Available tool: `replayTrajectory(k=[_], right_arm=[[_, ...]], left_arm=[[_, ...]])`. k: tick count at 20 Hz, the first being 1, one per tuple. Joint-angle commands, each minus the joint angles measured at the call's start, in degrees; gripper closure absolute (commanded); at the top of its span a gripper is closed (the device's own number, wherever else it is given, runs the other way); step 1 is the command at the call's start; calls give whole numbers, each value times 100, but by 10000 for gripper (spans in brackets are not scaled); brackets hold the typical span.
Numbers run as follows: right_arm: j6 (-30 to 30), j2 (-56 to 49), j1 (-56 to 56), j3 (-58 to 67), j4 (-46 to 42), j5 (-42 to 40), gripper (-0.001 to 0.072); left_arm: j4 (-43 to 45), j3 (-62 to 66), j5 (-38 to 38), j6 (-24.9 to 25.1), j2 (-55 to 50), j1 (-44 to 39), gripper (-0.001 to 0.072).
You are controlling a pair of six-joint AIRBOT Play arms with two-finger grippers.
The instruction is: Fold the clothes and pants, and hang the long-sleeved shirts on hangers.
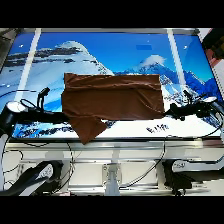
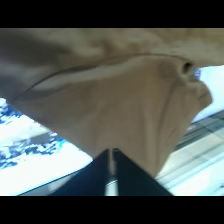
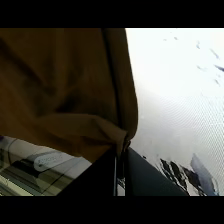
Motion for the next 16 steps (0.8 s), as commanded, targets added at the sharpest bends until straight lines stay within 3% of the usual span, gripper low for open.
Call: replayTrajectory(k=[1,2,12,16], right_arm=[[7,4,-4,4,2,7,699],[7,4,-4,4,2,9,699],[9,4,-4,4,2,-11,699],[15,4,-4,4,4,-15,699]], left_arm=[[199,-323,96,48,192,142,341],[199,-385,107,48,164,142,259],[164,-802,564,175,-245,140,267],[-533,-802,927,428,-494,129,268]])
